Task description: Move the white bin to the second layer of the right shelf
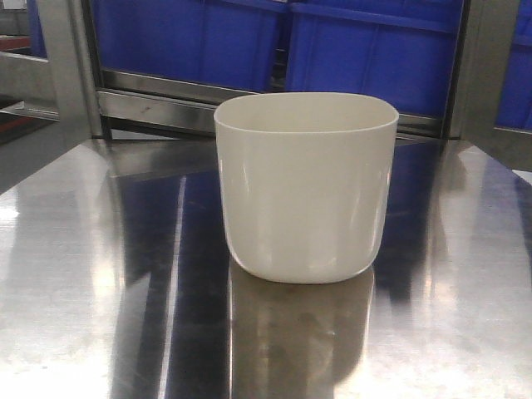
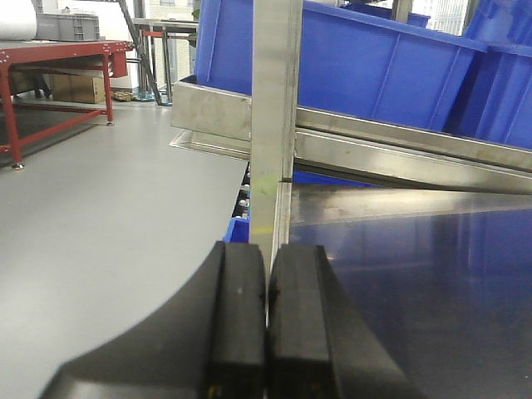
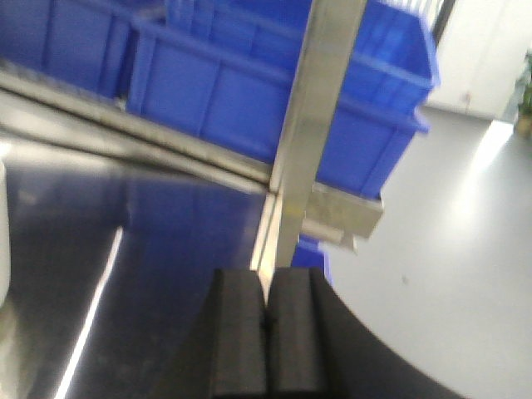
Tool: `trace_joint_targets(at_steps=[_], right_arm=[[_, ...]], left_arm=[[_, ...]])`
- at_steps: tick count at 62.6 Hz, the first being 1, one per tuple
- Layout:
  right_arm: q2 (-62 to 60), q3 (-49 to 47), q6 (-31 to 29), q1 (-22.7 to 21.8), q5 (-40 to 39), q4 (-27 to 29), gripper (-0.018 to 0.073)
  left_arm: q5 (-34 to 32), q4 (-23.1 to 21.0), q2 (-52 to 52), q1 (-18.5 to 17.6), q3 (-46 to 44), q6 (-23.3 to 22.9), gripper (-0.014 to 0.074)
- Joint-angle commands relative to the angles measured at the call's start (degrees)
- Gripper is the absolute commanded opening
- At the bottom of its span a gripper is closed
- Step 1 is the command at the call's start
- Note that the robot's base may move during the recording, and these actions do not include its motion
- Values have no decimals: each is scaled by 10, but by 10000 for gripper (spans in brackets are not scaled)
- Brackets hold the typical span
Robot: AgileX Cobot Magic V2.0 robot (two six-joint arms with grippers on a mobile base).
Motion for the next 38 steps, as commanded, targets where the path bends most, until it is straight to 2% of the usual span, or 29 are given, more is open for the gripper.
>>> trace_joint_targets(at_steps=[1,17,27,32,38], right_arm=[[61,-46,-2,-1,4,-12,55],[260,-102,-2,3,2,-7,55],[350,-111,1,17,-56,78,55],[384,-119,31,41,-61,73,55],[416,-141,108,83,-23,27,55]], left_arm=[[-48,-3,-9,-3,16,-3,85],[-48,-3,-9,-3,16,-3,85],[-48,-3,-9,-3,16,-3,85],[-48,-3,-9,-3,16,-3,85],[-48,-3,-9,-3,16,-3,85]])
